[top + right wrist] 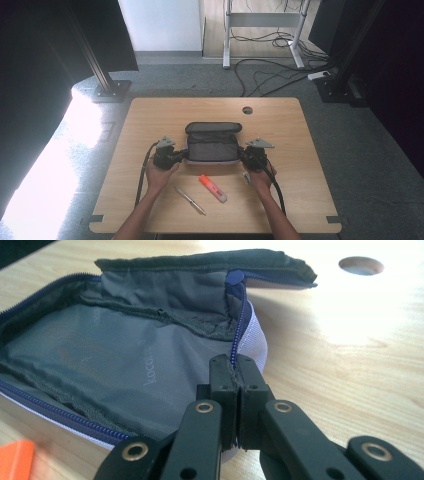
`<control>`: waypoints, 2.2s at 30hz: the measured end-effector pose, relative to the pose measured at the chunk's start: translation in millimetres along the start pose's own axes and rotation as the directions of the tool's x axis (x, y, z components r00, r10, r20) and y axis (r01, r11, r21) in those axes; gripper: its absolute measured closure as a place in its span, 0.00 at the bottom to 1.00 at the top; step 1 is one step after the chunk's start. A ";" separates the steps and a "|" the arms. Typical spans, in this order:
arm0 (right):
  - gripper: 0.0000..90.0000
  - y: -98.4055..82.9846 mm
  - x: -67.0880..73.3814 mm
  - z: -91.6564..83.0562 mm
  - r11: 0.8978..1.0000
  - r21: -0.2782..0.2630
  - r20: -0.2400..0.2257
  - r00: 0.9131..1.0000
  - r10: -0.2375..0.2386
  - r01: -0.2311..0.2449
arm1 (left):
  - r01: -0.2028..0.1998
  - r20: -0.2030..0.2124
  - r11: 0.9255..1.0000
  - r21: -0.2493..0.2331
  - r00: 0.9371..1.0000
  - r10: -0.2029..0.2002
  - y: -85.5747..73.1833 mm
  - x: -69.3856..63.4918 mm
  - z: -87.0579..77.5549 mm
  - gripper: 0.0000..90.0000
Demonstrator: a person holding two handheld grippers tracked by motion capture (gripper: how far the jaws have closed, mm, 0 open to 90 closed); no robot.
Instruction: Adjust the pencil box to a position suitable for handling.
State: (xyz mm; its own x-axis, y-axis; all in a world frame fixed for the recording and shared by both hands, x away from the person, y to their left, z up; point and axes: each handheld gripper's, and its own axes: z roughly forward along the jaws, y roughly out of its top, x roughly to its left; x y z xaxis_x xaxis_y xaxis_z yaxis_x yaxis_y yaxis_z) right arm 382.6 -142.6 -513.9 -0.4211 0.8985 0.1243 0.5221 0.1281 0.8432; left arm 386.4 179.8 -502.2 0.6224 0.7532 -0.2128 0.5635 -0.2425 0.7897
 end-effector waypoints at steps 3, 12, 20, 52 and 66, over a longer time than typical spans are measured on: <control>0.97 -1.4 -1.1 3.7 1.000 0.025 0.003 1.000 -0.002 0.002 | 0.002 -0.002 1.000 0.016 1.000 -0.002 -0.9 0.7 2.8 0.99; 0.97 -3.6 -6.0 14.9 0.997 0.073 0.015 1.000 0.004 -0.005 | 0.026 -0.007 0.998 0.057 1.000 -0.026 -4.4 6.9 13.9 0.99; 0.93 -9.3 -9.4 20.9 0.996 0.083 0.016 1.000 0.024 -0.025 | 0.044 0.008 0.996 0.073 0.999 -0.045 -6.1 10.1 16.9 0.95; 0.56 -14.5 -12.9 -20.1 0.999 -0.029 -0.053 0.998 -0.039 0.038 | 0.019 -0.063 1.000 0.010 0.998 -0.018 -4.1 4.7 -3.5 0.36; 0.51 -34.1 -15.3 -44.6 0.999 -0.037 -0.107 0.993 -0.040 0.037 | 0.025 -0.067 0.999 0.020 0.997 -0.024 -21.4 2.0 -18.1 0.36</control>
State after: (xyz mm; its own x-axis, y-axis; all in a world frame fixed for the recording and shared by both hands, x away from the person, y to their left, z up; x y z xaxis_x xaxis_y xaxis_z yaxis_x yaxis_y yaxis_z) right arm 338.2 -179.4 -521.2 -0.5188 0.8425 0.1453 0.4786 0.1453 0.8660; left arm 365.8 197.5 -509.1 0.5706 0.7984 -0.1924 0.5900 -0.2356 0.7722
